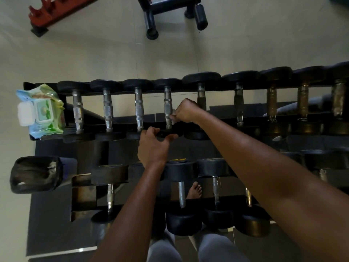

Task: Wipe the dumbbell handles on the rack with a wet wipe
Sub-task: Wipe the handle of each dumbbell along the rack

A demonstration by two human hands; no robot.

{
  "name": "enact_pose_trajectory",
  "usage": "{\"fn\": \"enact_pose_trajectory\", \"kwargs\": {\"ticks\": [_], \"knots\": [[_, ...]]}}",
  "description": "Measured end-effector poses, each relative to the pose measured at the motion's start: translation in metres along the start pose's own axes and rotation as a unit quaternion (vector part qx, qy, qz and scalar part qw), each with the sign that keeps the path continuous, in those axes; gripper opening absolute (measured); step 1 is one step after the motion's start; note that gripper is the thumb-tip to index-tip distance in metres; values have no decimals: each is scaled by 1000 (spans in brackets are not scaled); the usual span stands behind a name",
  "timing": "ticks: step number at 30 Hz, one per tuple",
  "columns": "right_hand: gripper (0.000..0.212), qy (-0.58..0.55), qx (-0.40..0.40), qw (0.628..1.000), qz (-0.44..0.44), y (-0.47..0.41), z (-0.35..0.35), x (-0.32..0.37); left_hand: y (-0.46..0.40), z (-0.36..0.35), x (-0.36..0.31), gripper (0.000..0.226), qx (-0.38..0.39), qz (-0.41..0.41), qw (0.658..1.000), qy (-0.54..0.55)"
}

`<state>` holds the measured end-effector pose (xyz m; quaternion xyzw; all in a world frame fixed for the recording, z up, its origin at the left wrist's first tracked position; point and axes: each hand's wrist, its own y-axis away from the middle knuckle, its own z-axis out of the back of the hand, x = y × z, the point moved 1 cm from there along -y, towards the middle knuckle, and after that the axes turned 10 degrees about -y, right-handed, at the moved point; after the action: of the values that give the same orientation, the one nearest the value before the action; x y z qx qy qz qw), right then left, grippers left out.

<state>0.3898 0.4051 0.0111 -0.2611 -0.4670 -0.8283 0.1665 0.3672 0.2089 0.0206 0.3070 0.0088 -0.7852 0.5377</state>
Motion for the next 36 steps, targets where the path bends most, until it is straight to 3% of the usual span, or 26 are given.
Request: {"fn": "enact_pose_trajectory", "kwargs": {"ticks": [7, 11, 14, 18, 21, 24, 28, 36], "knots": [[33, 70, 17, 997, 29, 18, -5, -8, 1, 0, 0, 61, -5, -2, 1000, -1], [24, 61, 34, 996, 58, 30, 2, -6, 1, 0, 0, 62, -7, 0, 1000, -1], [18, 36, -39, 987, 155, 36, 12, 13, 1, 1, 0, 62, -6, -3, 1000, 4], [20, 162, -168, 925, 300, 27, 20, 47, 5, -1, 2, 65, -10, -1, 1000, 7], [29, 309, -146, 884, 321, 13, 19, 56, 5, -2, 3, 64, -16, -1, 1000, 16], [21, 442, -157, 819, 332, 11, 19, 60, 6, -5, 7, 65, -32, 3, 999, 21], [15, 526, -120, 772, 335, 17, 19, 67, 20, -12, 12, 72, -77, 13, 995, 56], [23, 582, -68, 738, 335, 20, 17, 80, 25, -17, 8, 70, -86, 65, 986, 128]]}}
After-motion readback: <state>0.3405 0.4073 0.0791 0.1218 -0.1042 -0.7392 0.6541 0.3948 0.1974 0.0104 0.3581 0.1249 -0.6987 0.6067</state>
